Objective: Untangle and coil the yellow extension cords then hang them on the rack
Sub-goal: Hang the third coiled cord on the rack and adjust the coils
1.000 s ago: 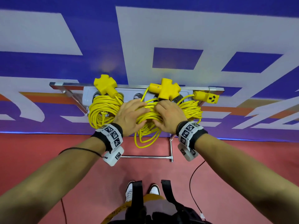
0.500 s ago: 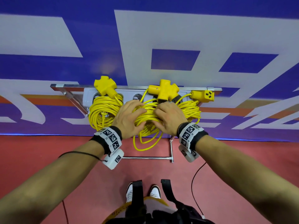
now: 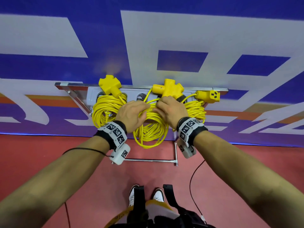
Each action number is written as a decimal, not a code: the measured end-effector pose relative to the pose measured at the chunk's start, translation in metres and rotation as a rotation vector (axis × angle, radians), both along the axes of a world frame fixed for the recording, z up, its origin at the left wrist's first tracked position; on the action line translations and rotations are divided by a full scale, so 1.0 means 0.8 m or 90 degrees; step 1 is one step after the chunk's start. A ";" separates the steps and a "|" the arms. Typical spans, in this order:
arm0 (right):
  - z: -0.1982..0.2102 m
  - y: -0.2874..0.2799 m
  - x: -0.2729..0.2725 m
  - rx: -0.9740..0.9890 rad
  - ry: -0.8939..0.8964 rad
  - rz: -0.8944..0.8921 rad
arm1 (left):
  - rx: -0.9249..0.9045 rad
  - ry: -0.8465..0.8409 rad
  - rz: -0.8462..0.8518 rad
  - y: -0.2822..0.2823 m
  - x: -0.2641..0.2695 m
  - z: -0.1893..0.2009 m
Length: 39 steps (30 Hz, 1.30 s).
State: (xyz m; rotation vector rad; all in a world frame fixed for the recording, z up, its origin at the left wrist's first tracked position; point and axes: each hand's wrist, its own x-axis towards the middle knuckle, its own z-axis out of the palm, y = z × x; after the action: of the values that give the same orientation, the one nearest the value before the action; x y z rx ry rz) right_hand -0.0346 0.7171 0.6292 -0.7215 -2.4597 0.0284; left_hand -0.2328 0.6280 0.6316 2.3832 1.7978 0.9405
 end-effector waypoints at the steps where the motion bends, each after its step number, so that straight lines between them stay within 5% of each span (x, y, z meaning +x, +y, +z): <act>1: -0.004 0.001 0.003 0.009 0.002 0.010 | 0.007 -0.001 -0.001 0.001 -0.001 -0.004; 12: -0.016 -0.023 0.022 0.025 -0.012 0.109 | 0.058 0.139 -0.036 -0.010 0.004 -0.018; 24: 0.016 0.003 -0.020 0.036 0.040 -0.018 | 0.172 0.085 0.032 0.035 -0.014 0.010; 32: -0.037 0.005 0.019 0.056 -0.112 0.035 | 0.143 0.140 -0.075 0.017 0.005 -0.058; 39: -0.022 -0.003 0.012 0.071 -0.090 -0.005 | 0.130 0.110 -0.112 0.018 -0.011 -0.052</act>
State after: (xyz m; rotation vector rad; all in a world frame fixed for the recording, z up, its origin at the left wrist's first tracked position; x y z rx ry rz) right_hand -0.0252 0.7147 0.6115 -0.7056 -2.5687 -0.1672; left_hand -0.2413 0.6425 0.5902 2.7726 1.5734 0.9683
